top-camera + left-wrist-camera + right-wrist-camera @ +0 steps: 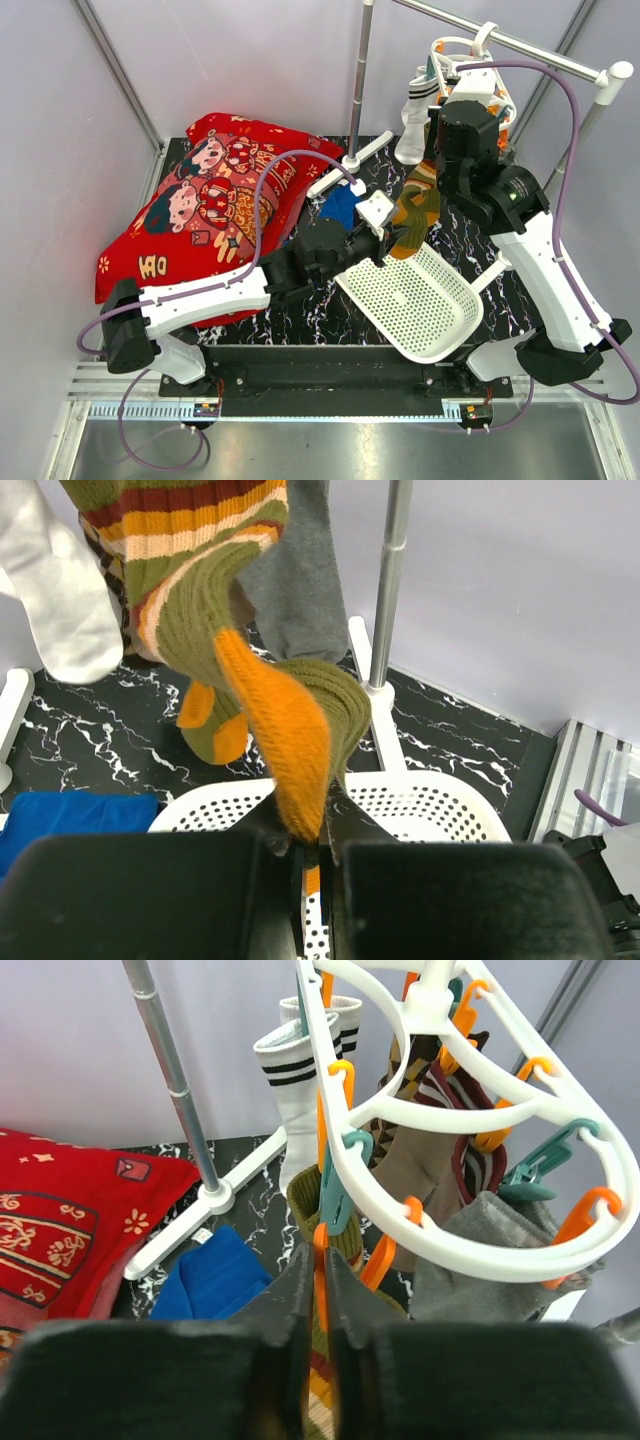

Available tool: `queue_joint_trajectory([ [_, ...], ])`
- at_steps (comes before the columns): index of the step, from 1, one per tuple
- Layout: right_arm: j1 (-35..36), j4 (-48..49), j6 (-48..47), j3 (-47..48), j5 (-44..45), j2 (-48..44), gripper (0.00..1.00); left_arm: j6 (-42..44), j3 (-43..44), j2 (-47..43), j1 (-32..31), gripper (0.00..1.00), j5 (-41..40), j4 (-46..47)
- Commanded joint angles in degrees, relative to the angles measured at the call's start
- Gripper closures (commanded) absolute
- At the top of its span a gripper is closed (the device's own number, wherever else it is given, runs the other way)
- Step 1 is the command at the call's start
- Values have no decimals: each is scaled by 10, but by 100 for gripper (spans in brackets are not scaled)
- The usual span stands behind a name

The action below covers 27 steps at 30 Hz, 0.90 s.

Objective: Remove the socks clipped to the hanger

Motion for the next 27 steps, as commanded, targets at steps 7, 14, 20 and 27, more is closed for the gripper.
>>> queue_joint_trajectory([
  [7,4,-20,34,4,-20,-41,48,1,-2,-22,-3,100,-15,41],
  [14,4,-39,1,0,-12,-29,45,-1,-2,-21,-4,100,-13,42],
  [20,3,-53,-5,9,17,-12,38,-5,-4,-20,-5,100,-11,44],
  [27,-1,-30,-19,9,9,5,37,-6,-2,-18,-7,100,-9,48],
])
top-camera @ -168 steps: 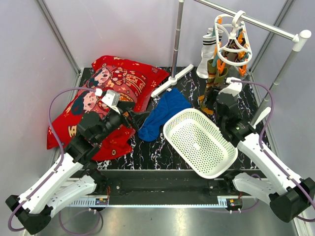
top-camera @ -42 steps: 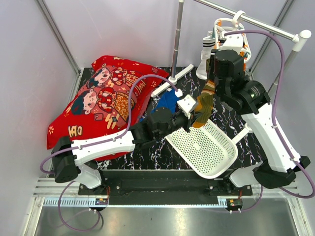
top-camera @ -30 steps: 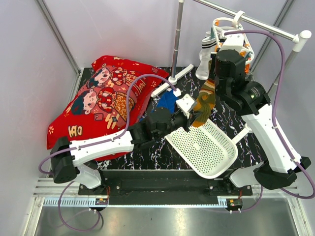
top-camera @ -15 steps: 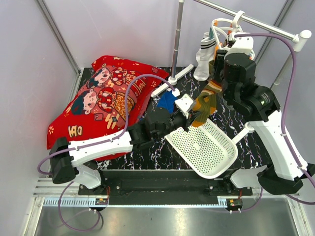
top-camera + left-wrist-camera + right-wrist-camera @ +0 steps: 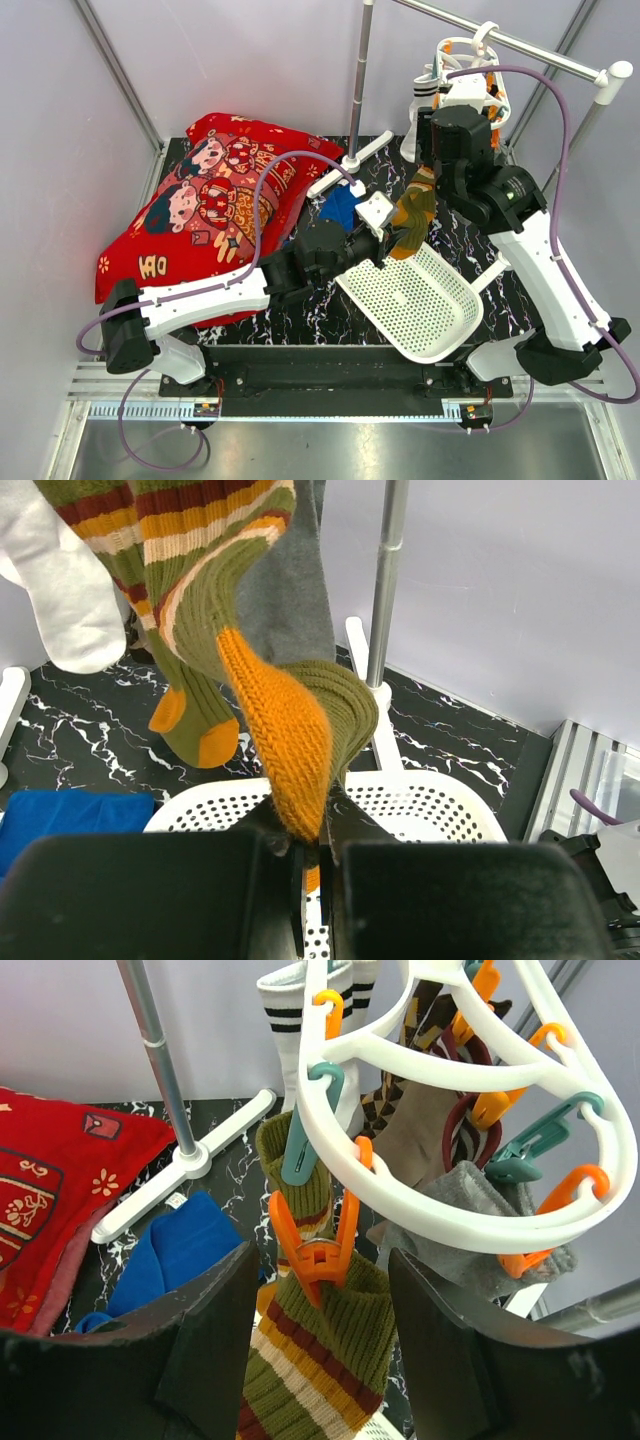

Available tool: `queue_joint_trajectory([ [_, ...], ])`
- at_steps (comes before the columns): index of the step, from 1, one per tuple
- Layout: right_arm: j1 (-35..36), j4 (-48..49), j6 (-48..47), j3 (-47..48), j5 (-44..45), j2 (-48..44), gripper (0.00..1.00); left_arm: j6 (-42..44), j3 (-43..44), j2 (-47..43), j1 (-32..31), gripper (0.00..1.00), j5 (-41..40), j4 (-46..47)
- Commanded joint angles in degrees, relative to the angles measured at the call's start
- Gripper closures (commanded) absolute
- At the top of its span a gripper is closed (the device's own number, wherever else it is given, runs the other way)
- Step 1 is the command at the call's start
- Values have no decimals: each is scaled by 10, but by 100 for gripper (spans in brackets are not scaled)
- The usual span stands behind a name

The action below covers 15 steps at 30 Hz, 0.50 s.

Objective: Remove the socks clipped to the hanger

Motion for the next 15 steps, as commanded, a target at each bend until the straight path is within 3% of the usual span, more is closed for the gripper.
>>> queue_joint_trajectory([
  [1,-1,25,-20,18,18,9,38,-2,2,-13,-4,100,-7,45],
  [8,-6,46,-36,32,33,29,43,-1,1,-11,-7,100,-8,46],
  [11,-7,50,-36,38,29,36,51,1,1,-10,-7,100,-9,48],
  [15,-6,65,-42,37,29,34,74,1,2,-10,-8,100,-9,49],
])
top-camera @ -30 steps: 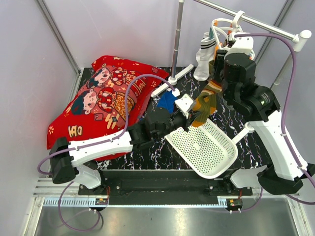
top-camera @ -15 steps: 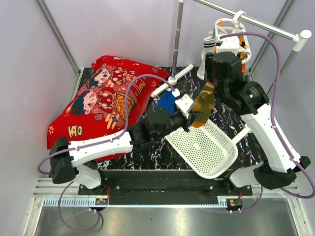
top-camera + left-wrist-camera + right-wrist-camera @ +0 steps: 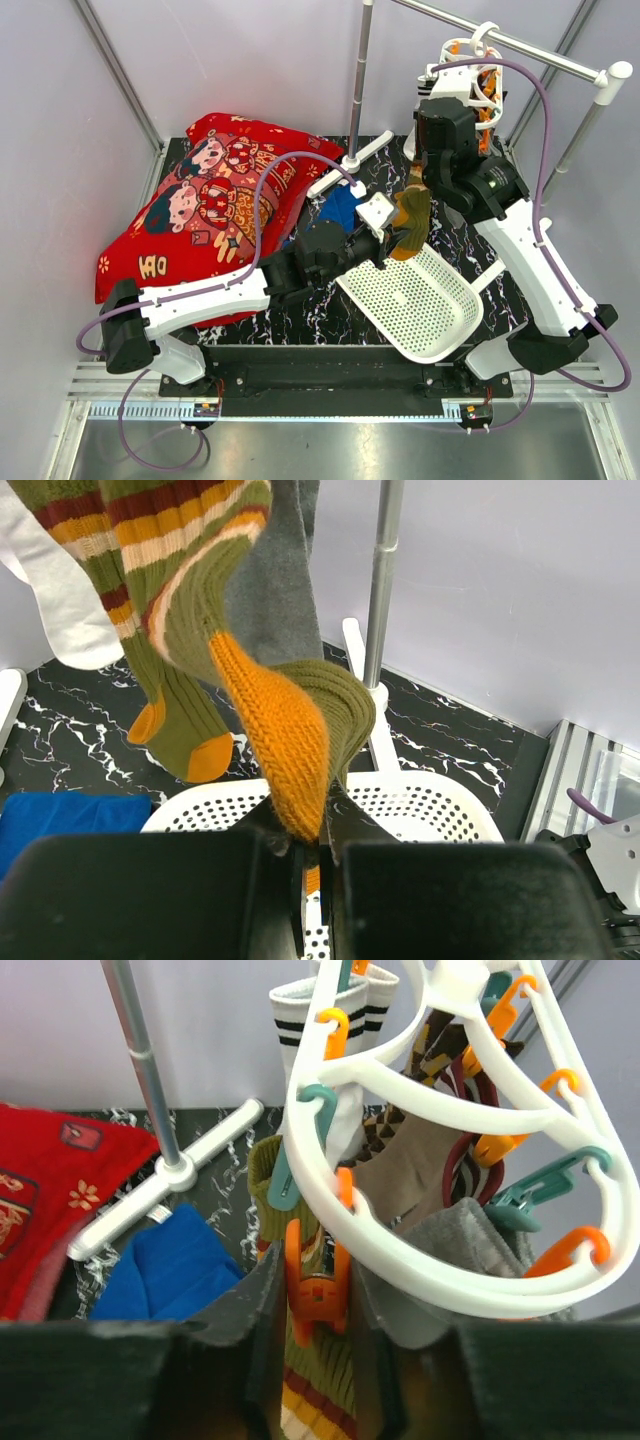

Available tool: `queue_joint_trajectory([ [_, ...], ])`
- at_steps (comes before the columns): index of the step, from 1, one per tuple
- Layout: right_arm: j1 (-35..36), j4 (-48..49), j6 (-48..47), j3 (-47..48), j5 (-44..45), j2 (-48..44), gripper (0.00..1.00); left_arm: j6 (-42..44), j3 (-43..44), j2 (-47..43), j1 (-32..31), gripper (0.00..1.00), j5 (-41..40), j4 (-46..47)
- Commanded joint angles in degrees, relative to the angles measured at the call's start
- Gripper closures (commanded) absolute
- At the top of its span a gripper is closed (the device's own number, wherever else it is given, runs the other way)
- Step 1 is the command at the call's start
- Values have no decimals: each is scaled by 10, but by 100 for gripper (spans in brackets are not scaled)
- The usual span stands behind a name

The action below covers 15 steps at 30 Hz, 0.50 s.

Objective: Remove the socks clipped to the hanger

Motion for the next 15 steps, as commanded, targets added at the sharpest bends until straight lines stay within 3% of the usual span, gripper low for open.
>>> queue_joint_trajectory([
  [1,-3,43,-11,25,12,-7,79,0,0,-10,-4,100,-9,47],
  [4,-3,53,-11,22,11,-14,100,1,0,-8,-4,100,-12,47],
  [11,-3,56,-2,8,2,-27,100,-24,-25,-2,-5,100,-18,65],
  [15,-3,56,15,-7,-15,-44,100,-98,-51,18,-5,100,-27,78],
])
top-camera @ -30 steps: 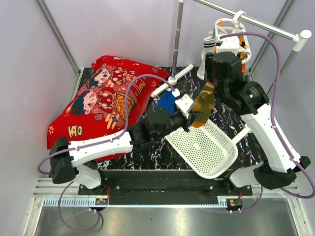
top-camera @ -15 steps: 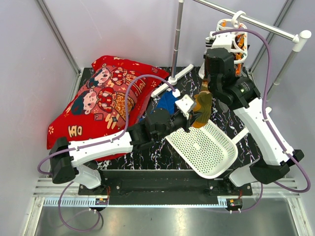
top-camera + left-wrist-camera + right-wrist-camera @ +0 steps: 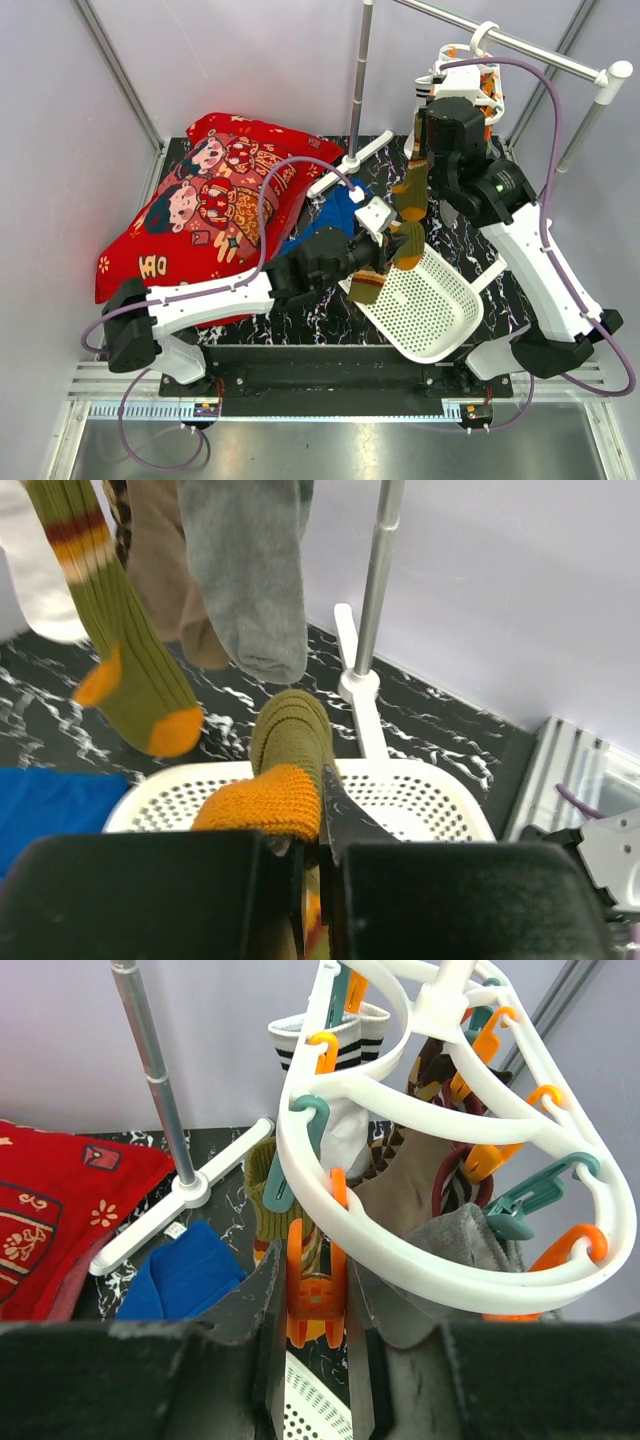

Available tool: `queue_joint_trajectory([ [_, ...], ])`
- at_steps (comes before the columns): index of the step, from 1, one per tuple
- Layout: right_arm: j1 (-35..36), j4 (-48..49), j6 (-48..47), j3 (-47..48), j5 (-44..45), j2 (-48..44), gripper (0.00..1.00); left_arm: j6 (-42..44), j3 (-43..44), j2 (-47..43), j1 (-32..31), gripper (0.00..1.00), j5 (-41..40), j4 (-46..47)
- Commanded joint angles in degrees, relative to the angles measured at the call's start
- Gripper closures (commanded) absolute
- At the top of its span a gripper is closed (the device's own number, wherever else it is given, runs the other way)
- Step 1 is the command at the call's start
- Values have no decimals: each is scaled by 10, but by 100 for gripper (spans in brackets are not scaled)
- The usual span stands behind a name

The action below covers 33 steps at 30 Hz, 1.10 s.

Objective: Remove the socks clipped to the hanger

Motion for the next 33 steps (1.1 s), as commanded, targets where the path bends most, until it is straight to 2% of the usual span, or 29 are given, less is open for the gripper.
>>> queue_joint_trajectory([
  [1,-4,28,21,-8,-17,-37,100,-81,-30,20,-3,98,-23,73],
  [2,-3,28,24,-14,-24,-43,100,-106,-40,28,-3,94,-23,84],
  [4,-3,28,29,-19,-28,-46,100,-129,-58,42,-3,92,-17,111],
  [7,-3,30,36,-30,-35,-54,100,-159,-43,78,-3,90,16,117],
  [9,-3,32,43,-37,-42,-63,100,-179,-34,106,-3,84,41,116],
  [10,-3,34,44,-39,-44,-65,100,-188,-31,112,-3,78,46,114],
  [11,-3,35,47,-43,-50,-67,99,-202,-38,117,-3,66,40,113],
  [12,-3,36,51,-44,-54,-67,99,-211,-47,115,-6,39,26,116],
  [13,-3,36,51,-45,-57,-67,98,-217,-75,112,-6,27,2,141],
  [16,-3,35,57,-52,-60,-71,99,-218,-93,94,-7,4,-22,162],
  [18,-3,36,58,-56,-60,-80,98,-193,-83,82,-6,1,-38,140],
  [25,-3,43,56,-65,-70,-98,97,-92,-1,92,3,1,-111,92],
  [33,-3,49,56,-75,-77,-109,96,-66,108,156,83,1,-58,94],
])
